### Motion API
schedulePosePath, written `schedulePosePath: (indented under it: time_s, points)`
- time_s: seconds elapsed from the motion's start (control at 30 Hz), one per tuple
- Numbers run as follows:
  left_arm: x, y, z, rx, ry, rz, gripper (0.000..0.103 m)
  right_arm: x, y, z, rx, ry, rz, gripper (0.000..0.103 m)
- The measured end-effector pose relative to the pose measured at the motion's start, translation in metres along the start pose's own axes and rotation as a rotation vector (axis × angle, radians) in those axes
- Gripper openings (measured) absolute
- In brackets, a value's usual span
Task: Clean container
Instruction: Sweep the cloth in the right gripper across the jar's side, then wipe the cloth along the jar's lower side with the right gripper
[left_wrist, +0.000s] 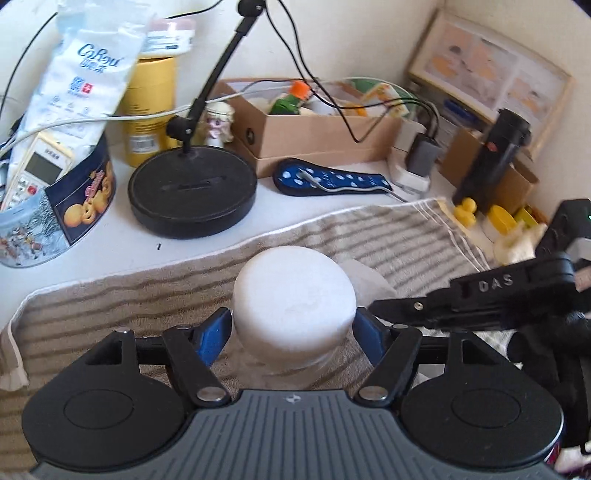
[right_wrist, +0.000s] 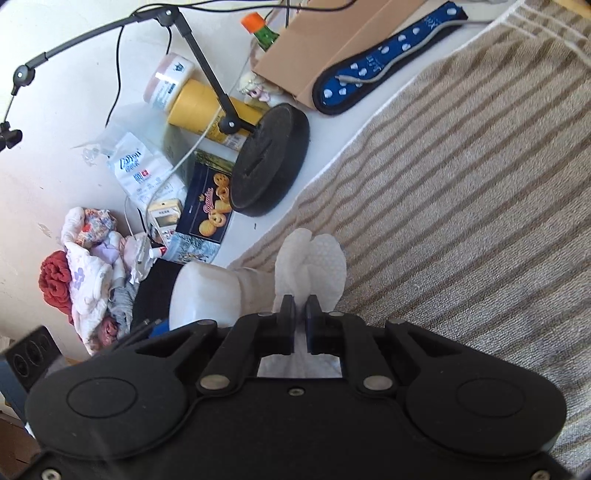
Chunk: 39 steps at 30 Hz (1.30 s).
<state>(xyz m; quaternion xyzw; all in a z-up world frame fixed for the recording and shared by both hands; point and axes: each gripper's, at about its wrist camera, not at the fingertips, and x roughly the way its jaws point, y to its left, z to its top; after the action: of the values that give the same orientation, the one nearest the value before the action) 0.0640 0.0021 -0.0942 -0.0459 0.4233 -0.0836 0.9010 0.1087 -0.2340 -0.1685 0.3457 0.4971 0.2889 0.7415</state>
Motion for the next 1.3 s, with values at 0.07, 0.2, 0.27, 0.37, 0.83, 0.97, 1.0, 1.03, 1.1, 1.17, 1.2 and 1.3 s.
schedulePosePath:
  time_s: [0.07, 0.2, 0.27, 0.37, 0.83, 0.97, 1.0, 1.03, 1.1, 1.17, 1.2, 1.3]
  points:
    - [0.0, 0.001, 0.002, 0.058, -0.014, -0.022, 0.071, -0.002, 0.0, 0.0, 0.003, -0.005, 0.004, 0.005]
    - [-0.001, 0.008, 0.008, 0.201, -0.028, -0.115, 0.068, -0.006, -0.001, 0.002, 0.007, -0.016, 0.007, 0.005]
    - [0.001, 0.013, 0.012, 0.322, -0.022, -0.201, 0.068, -0.008, -0.002, 0.002, 0.016, -0.022, 0.018, 0.005]
    - [0.005, 0.025, 0.02, 0.419, 0.014, -0.314, 0.068, -0.009, 0.0, 0.0, 0.013, -0.022, 0.033, 0.005]
    - [-0.002, -0.012, -0.002, 0.165, -0.01, 0.006, 0.071, -0.009, 0.008, 0.002, -0.031, -0.029, 0.046, 0.005]
    - [-0.005, -0.008, -0.002, 0.236, -0.025, -0.026, 0.067, -0.006, 0.012, 0.003, -0.06, -0.017, 0.046, 0.005]
    - [-0.004, -0.003, -0.001, 0.258, -0.026, -0.052, 0.067, -0.005, 0.013, 0.003, -0.069, -0.014, 0.048, 0.005]
    - [-0.004, 0.001, 0.0, 0.281, -0.027, -0.077, 0.067, -0.005, 0.015, 0.003, -0.084, -0.011, 0.051, 0.005]
    - [-0.003, 0.011, 0.001, 0.321, -0.028, -0.127, 0.067, -0.006, 0.022, 0.005, -0.118, -0.008, 0.066, 0.005]
    - [-0.003, 0.015, 0.002, 0.339, -0.023, -0.154, 0.067, -0.009, 0.03, 0.006, -0.157, -0.017, 0.1, 0.005]
    - [-0.004, 0.014, 0.002, 0.345, -0.02, -0.159, 0.067, -0.01, 0.035, 0.008, -0.18, -0.02, 0.113, 0.005]
    - [-0.004, 0.007, 0.0, 0.339, -0.023, -0.146, 0.067, -0.011, 0.045, 0.011, -0.22, -0.023, 0.135, 0.005]
